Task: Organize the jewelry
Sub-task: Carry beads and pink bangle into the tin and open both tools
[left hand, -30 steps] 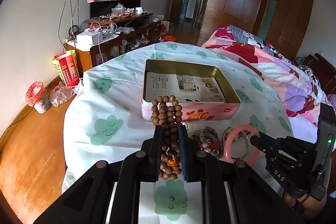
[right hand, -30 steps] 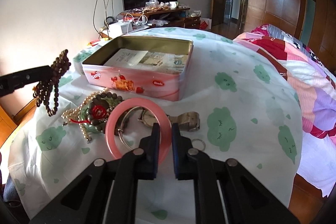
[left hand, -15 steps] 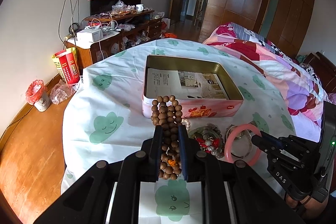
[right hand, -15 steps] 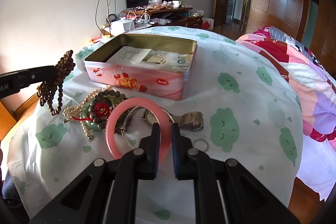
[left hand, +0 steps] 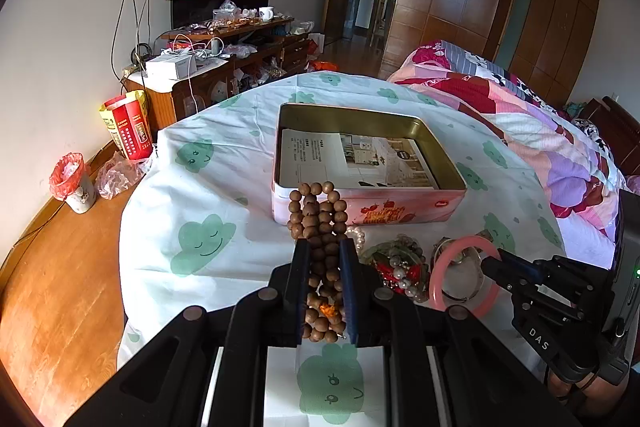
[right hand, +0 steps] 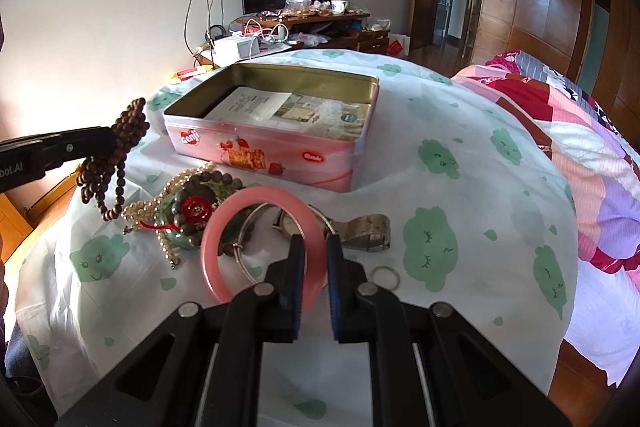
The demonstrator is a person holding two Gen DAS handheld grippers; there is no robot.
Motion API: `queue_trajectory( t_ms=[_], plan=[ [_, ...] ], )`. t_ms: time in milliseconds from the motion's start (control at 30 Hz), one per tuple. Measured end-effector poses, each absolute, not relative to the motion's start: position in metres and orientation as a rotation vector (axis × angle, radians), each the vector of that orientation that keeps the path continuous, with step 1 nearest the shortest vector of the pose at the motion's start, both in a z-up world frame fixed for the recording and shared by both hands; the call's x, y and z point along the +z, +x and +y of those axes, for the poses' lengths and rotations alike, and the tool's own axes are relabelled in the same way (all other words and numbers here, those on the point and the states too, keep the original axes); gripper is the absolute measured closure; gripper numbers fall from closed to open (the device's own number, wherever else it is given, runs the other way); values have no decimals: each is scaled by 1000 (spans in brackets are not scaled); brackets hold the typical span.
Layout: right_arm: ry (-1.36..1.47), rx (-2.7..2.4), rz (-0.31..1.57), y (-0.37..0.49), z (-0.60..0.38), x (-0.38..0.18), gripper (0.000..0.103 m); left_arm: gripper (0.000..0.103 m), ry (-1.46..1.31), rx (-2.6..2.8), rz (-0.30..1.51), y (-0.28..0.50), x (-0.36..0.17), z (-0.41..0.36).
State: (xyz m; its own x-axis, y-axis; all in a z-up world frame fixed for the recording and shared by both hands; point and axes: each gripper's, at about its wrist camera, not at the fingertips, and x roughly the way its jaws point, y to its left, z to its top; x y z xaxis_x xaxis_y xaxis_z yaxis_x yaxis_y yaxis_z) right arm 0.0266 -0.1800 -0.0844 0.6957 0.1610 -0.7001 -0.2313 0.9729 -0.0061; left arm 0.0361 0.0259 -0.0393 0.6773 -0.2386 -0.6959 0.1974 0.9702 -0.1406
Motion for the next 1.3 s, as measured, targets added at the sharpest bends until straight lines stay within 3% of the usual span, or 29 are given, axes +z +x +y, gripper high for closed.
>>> queue_trajectory(
  t_ms=[1300],
  plan=[
    [-156,196,674,96,-173,-31,91,88,114,-145,749,109,-15,12]
  ],
)
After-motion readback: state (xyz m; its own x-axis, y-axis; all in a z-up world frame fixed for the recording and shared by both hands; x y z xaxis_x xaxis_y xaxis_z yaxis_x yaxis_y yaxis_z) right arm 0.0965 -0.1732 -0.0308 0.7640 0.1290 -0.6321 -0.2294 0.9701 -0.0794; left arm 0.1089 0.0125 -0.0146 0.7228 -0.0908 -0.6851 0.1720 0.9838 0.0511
